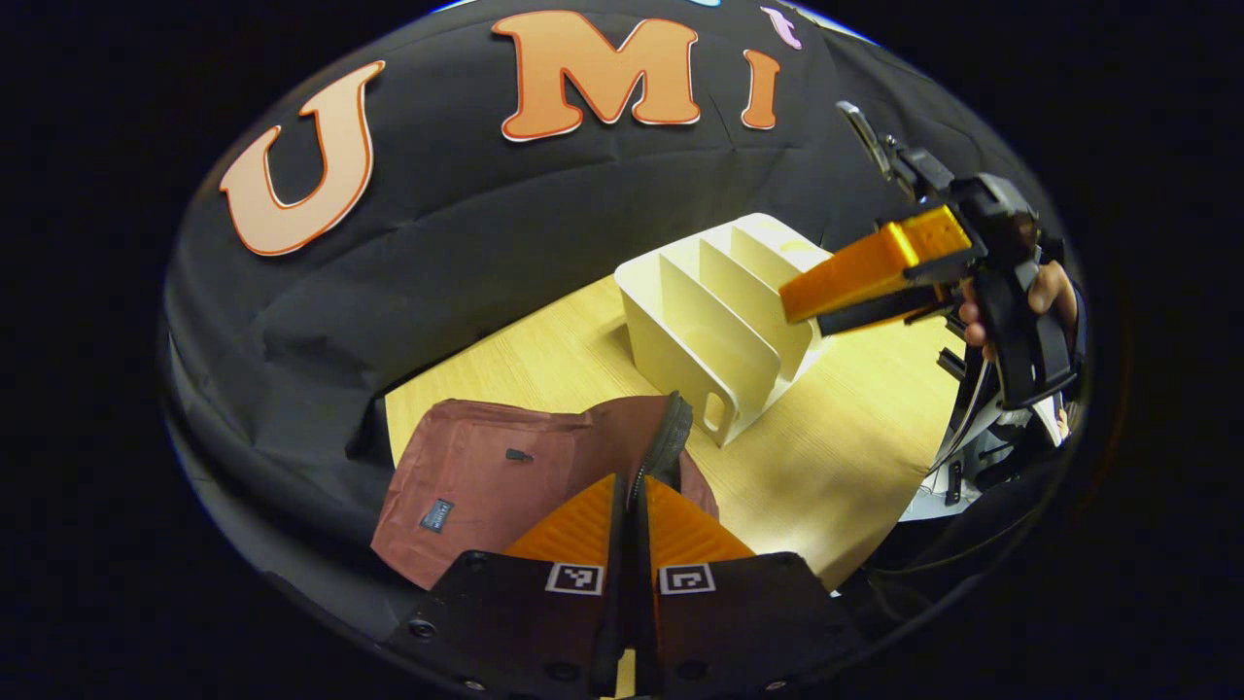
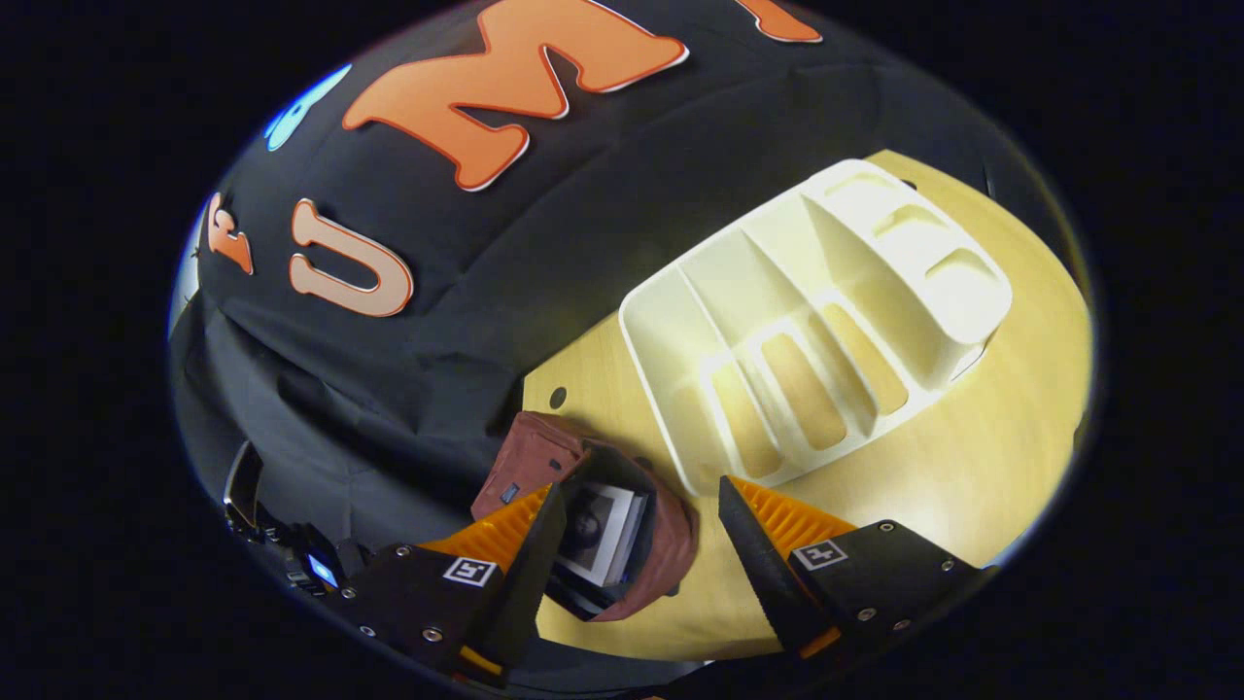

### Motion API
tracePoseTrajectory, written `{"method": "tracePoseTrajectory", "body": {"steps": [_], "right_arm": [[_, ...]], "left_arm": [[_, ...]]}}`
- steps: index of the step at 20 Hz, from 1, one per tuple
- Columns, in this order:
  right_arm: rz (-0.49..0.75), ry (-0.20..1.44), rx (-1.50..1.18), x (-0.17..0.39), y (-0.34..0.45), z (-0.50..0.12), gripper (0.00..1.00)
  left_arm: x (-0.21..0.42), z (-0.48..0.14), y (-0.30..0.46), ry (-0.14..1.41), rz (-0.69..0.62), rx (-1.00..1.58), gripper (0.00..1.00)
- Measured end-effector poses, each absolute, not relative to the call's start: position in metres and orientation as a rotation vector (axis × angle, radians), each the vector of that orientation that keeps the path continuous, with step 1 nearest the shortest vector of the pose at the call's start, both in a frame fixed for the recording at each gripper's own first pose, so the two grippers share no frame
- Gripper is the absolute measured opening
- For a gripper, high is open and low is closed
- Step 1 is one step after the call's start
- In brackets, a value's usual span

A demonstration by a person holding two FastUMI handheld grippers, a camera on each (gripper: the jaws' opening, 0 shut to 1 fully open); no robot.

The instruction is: Open the schoolbag, grab two books from the bookshelf and put them into the schoolbag.

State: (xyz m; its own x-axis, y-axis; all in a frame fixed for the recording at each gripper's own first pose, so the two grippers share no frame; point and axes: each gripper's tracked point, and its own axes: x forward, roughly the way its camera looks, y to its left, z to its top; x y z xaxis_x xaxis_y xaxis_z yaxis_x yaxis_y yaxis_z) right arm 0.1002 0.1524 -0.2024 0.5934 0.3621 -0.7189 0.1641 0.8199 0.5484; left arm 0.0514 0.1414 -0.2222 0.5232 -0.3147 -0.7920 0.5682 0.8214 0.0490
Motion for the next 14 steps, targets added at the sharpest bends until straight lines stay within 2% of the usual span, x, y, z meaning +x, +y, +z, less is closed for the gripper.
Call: {"method": "tracePoseTrajectory", "body": {"steps": [6,10,14], "right_arm": [[0.082,0.868,0.487,0.104,0.082,-0.187,0.96],[0.069,0.849,0.445,0.107,0.056,-0.187,0.96],[0.069,0.795,0.387,0.113,0.035,-0.175,0.96]], "left_arm": [[0.027,-0.256,0.100,0.937,-0.521,0.245,0.16],[0.013,-0.262,0.052,0.938,-0.566,0.127,0.32],[0.024,-0.254,0.020,0.897,-0.544,0.122,0.41]]}}
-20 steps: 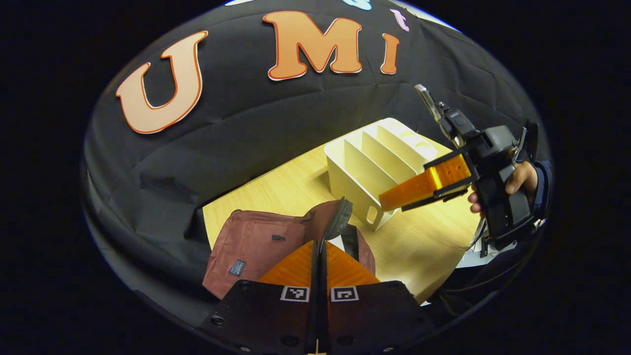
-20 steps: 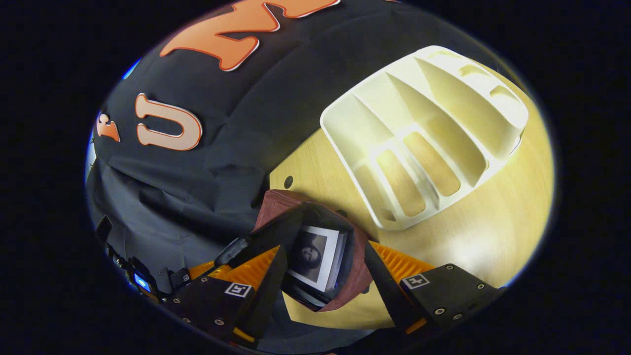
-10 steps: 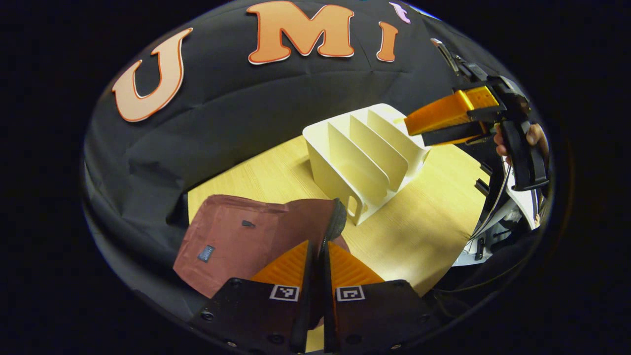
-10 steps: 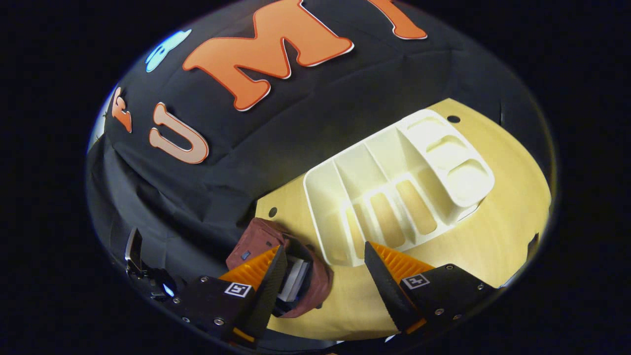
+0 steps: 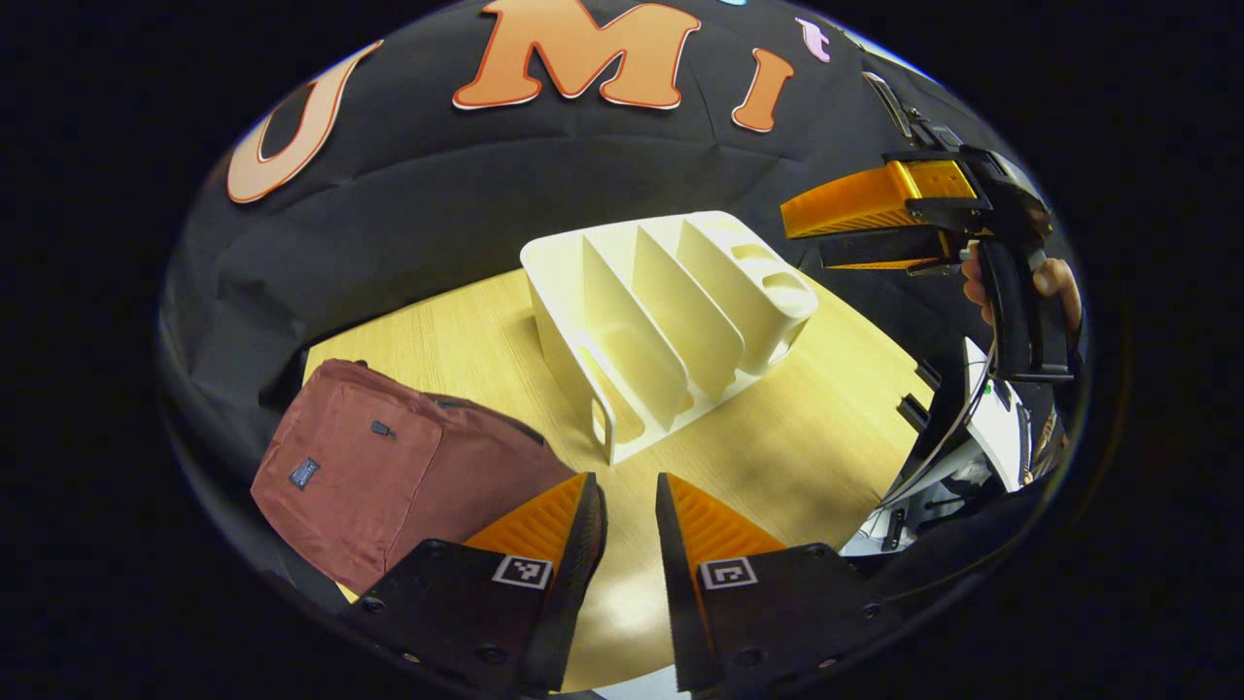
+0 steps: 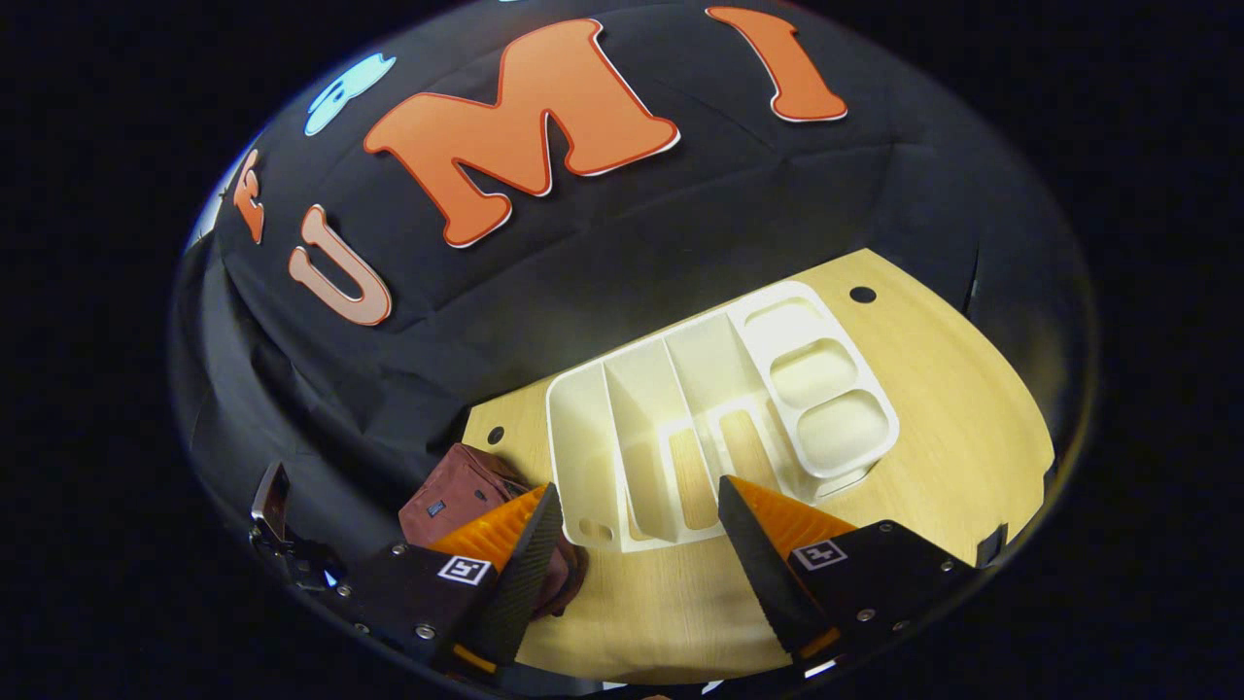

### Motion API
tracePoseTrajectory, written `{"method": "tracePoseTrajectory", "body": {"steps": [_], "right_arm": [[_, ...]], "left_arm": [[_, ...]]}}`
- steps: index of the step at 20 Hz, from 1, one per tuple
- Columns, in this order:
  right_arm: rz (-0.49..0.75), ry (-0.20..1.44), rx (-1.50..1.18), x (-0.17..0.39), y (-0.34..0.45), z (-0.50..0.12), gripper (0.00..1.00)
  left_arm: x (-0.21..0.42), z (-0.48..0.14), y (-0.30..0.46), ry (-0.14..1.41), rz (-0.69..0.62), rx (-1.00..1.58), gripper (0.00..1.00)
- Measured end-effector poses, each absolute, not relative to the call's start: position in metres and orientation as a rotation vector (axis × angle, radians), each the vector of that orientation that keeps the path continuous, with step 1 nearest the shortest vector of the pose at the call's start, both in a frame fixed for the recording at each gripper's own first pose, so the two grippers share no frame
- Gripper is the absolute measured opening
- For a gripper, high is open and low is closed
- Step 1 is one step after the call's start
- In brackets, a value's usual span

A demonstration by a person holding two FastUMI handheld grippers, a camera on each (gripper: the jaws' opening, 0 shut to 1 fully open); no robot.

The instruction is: Open the schoolbag, grab two books from the bookshelf and put them into the schoolbag.

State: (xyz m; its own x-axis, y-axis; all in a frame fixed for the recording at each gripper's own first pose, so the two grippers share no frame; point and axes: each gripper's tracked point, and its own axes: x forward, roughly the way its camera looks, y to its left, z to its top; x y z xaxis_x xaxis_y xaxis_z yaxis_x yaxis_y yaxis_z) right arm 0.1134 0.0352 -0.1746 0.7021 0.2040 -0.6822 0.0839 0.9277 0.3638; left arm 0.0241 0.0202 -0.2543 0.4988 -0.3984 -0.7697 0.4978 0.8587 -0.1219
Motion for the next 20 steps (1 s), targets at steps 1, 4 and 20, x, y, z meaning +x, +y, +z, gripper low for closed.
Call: {"method": "tracePoseTrajectory", "body": {"steps": [1,4,20], "right_arm": [[0.070,0.772,0.367,0.117,0.029,-0.169,0.97],[0.059,0.696,0.300,0.126,0.012,-0.153,0.97],[0.020,0.298,0.047,0.141,-0.036,-0.063,0.97]], "left_arm": [[0.028,-0.249,0.010,0.872,-0.540,0.112,0.43],[0.038,-0.232,-0.017,0.819,-0.540,0.089,0.69],[0.116,-0.091,-0.026,0.260,-0.143,0.100,0.96]]}}
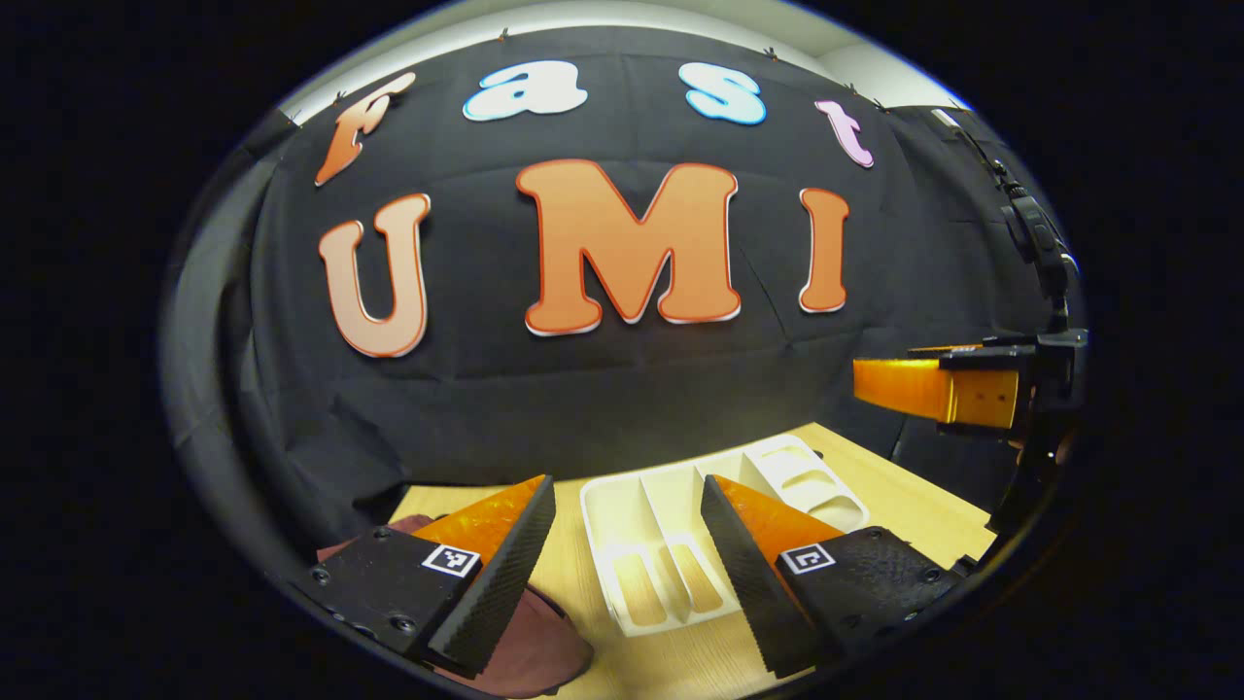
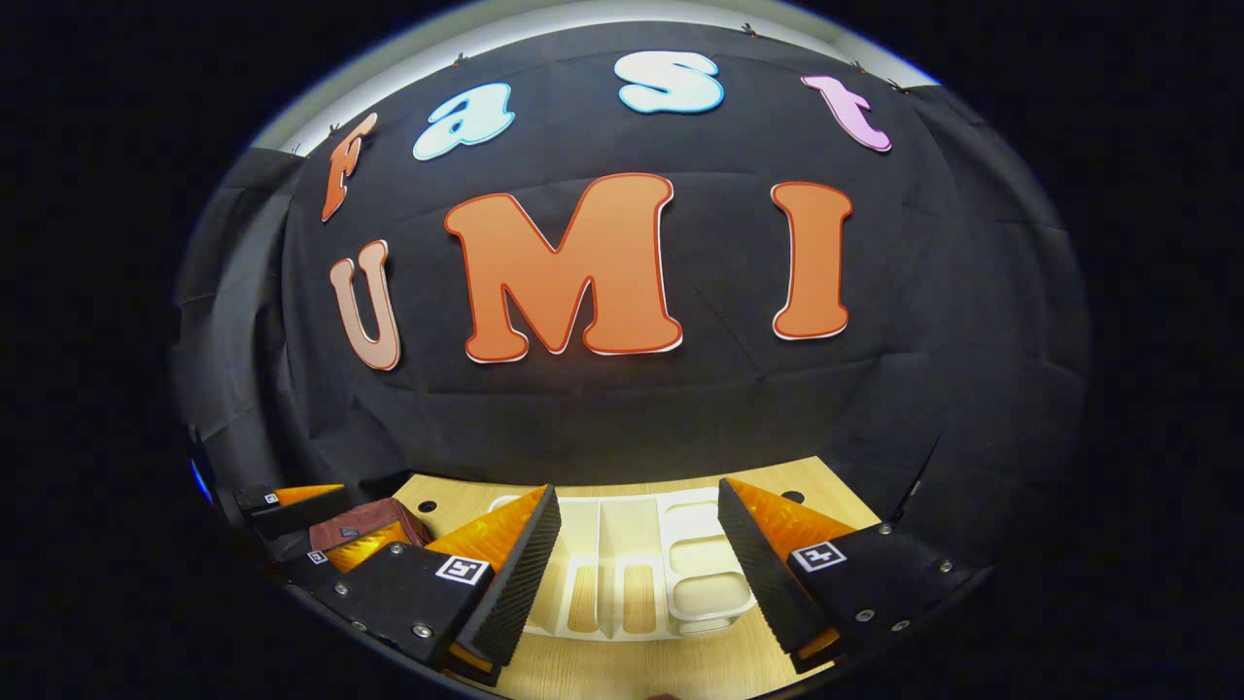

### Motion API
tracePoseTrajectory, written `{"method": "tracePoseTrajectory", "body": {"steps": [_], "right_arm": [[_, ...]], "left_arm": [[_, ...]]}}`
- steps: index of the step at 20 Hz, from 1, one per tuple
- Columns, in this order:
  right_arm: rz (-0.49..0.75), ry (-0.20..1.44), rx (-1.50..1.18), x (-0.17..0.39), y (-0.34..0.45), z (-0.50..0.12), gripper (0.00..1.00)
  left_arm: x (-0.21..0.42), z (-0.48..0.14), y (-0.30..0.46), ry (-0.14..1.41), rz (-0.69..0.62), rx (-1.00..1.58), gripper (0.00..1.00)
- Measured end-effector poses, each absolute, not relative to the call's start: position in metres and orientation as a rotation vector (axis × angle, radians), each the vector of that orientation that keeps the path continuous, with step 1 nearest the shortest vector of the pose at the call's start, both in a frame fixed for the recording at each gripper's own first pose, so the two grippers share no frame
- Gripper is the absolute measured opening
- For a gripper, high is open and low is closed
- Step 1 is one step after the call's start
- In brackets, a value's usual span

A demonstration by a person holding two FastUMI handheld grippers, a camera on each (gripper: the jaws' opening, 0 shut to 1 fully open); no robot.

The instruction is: Open the schoolbag, grab two books from the bookshelf and put them into the schoolbag.

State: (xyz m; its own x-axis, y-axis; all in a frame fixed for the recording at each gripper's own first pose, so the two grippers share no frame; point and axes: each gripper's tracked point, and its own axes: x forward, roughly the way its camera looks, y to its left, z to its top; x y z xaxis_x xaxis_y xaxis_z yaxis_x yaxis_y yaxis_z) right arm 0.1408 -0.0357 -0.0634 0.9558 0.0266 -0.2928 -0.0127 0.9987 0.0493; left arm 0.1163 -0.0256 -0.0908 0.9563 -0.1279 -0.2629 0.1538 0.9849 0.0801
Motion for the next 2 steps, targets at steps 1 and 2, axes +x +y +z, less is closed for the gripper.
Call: {"method": "tracePoseTrajectory", "body": {"steps": [1,2], "right_arm": [[0.016,0.285,0.041,0.1400,-0.0362,-0.0617,0.97],[0.018,0.267,0.038,0.1403,-0.0333,-0.0592,0.97]], "left_arm": [[0.1168,-0.0813,-0.0254,0.223,-0.125,0.103,0.96],[0.1176,-0.0715,-0.0251,0.184,-0.106,0.103,0.96]]}}
